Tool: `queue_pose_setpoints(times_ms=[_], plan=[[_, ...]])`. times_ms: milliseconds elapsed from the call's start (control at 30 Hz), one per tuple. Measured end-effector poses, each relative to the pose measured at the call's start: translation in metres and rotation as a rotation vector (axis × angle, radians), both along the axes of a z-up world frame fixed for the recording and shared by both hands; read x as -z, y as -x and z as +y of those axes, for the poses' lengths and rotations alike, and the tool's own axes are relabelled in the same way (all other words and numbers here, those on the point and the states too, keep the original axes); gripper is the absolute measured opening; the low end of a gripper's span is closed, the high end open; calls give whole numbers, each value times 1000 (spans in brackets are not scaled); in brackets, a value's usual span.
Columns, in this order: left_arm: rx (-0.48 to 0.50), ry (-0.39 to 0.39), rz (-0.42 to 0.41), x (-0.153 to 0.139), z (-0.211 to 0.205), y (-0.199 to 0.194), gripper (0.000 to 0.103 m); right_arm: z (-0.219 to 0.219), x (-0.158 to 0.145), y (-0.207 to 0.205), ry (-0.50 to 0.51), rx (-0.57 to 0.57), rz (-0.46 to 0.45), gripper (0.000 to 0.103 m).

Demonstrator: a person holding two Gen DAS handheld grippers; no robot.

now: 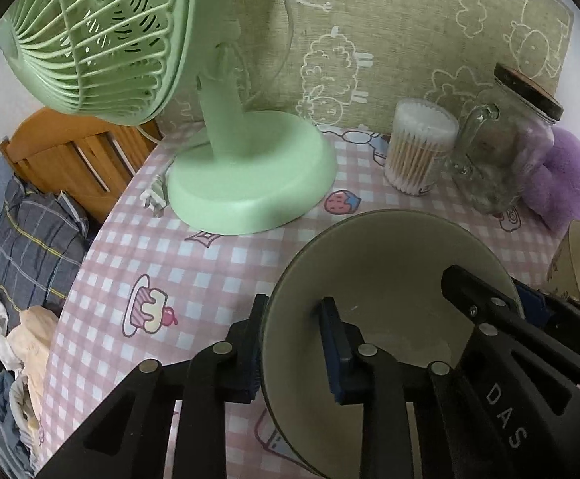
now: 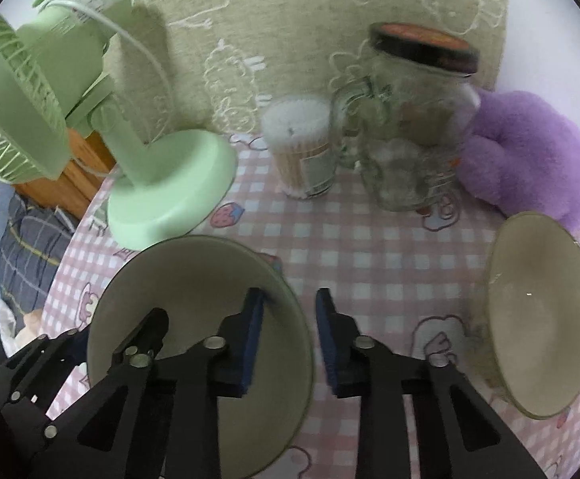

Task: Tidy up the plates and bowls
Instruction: 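Close both grippers on the cream bowl rim and lift it, then carry the cream bowl with both grippers toward the plate stack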

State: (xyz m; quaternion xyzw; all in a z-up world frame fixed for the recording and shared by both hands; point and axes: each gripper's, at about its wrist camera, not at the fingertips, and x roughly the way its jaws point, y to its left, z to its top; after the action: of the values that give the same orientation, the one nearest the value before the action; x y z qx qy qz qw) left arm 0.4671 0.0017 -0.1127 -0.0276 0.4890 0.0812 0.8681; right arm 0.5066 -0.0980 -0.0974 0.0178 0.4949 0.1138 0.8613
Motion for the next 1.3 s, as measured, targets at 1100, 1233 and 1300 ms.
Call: queue_pose_setpoints(times_ms=[1100, 1233, 1300], plan=[[61, 15, -69, -84, -12, 88, 23, -15, -89, 93, -1, 75, -82, 26], [94, 16, -88, -100, -7, 110, 23, -14, -104, 117, 1, 97, -98, 25], [114, 20, -95, -106, -4, 120, 23, -12, -113, 132, 5, 116, -108, 25]])
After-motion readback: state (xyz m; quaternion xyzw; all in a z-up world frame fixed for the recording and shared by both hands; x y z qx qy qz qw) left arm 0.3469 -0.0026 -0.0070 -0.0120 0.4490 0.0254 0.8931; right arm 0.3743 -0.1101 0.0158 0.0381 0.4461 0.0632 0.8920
